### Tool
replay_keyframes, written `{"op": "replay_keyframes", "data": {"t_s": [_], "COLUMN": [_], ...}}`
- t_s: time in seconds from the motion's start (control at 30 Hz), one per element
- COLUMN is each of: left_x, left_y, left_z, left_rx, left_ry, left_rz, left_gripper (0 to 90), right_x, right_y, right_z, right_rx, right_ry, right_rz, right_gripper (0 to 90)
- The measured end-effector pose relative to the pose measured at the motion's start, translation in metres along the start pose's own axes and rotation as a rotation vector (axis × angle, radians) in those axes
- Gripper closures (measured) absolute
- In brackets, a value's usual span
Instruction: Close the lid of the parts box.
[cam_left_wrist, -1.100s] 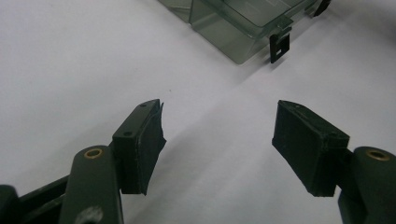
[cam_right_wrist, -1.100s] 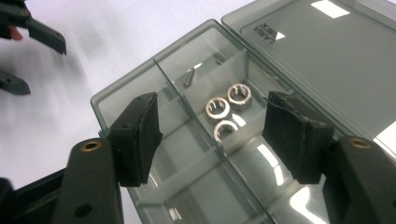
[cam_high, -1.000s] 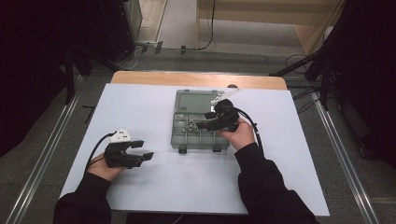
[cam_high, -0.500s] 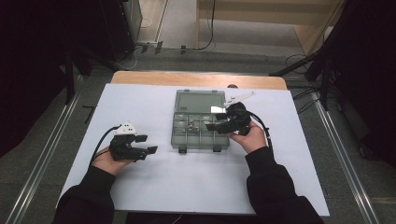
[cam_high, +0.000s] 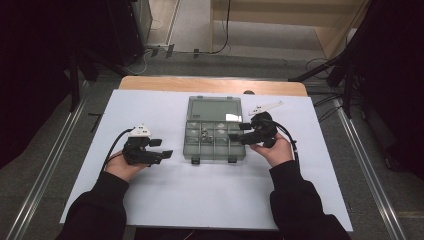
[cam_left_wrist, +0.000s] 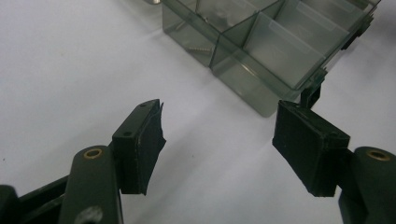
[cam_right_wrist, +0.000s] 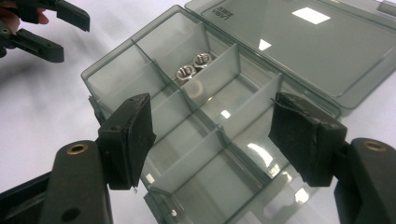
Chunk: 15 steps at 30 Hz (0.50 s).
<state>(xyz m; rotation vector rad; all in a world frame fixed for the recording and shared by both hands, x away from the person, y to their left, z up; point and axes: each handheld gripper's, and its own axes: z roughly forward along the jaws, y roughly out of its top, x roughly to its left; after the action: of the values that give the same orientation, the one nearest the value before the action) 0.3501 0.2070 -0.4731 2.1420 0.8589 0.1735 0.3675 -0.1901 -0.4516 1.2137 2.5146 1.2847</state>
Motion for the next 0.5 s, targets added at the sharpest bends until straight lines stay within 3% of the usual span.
{"op": "replay_keyframes", "data": {"t_s": [0.23,0.43,0.5], "left_x": [0.003,0.011,0.014], "left_y": [0.01,0.021,0.025], "left_z": [0.007,0.017,0.019], "left_rx": [0.001,-0.004,-0.021], "left_ry": [0.01,0.02,0.017], "left_rz": [-0.002,-0.022,-0.035], "left_gripper": [32.9,33.0,33.1], "right_x": [-0.012,-0.026,-0.029], "right_y": [-0.003,-0.005,-0.005], "right_z": [-0.007,-0.007,-0.006], "right_rx": [-0.023,-0.02,-0.021], "right_ry": [-0.016,-0.008,-0.026], "right_rz": [0.034,0.077,0.083], "right_gripper": [33.3,36.6,36.9]}}
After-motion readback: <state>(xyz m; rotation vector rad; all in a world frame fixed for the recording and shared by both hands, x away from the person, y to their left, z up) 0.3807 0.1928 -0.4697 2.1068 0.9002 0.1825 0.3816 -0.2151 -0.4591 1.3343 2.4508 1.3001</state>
